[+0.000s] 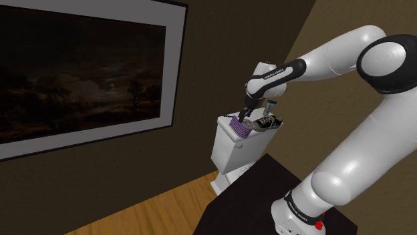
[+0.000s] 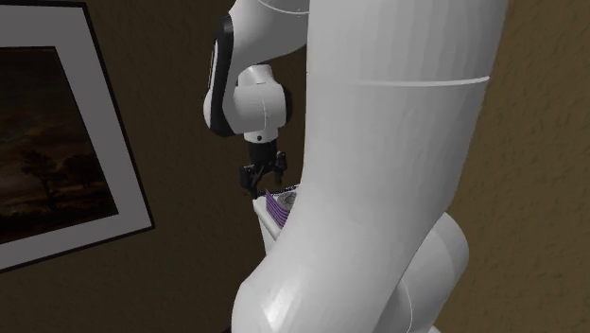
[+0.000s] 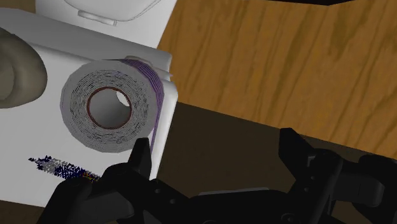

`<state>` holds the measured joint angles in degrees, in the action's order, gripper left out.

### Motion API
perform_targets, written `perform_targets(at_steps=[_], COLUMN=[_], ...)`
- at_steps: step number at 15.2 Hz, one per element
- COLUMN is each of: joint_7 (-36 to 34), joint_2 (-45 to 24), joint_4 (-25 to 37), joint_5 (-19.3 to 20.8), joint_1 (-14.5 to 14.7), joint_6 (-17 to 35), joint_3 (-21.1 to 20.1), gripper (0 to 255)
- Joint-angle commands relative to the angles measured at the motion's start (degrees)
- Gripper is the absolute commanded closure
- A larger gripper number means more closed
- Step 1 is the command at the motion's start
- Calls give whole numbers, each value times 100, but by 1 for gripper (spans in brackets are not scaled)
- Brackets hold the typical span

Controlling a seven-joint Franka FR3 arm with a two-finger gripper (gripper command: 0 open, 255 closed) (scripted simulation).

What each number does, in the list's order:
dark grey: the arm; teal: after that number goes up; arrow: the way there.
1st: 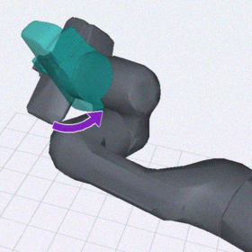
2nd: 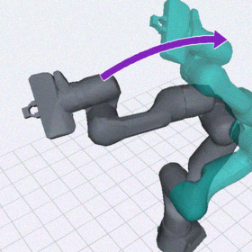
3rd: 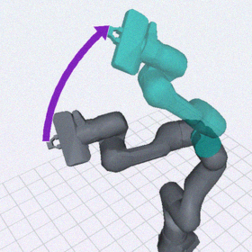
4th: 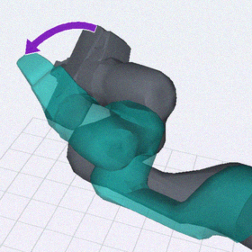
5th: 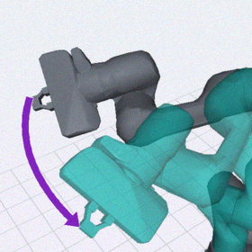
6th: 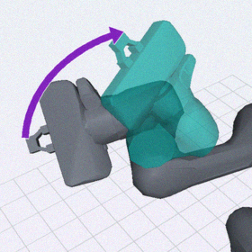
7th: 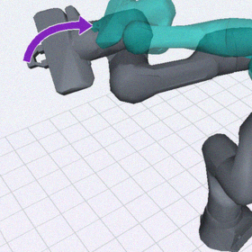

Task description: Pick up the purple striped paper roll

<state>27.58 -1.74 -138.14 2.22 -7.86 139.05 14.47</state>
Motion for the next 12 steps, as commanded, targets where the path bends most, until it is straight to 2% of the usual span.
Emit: perform_targets(at_steps=[1, 7, 12], joint_7=[178, 782, 868], joint_2=[-463, -1729, -2063], joint_4=[262, 1134, 1146], joint_5=[-190, -772, -904], joint_1=[-42, -388, -456], joint_6=[248, 753, 1068], joint_3=[21, -58, -149], gripper=[0, 0, 0])
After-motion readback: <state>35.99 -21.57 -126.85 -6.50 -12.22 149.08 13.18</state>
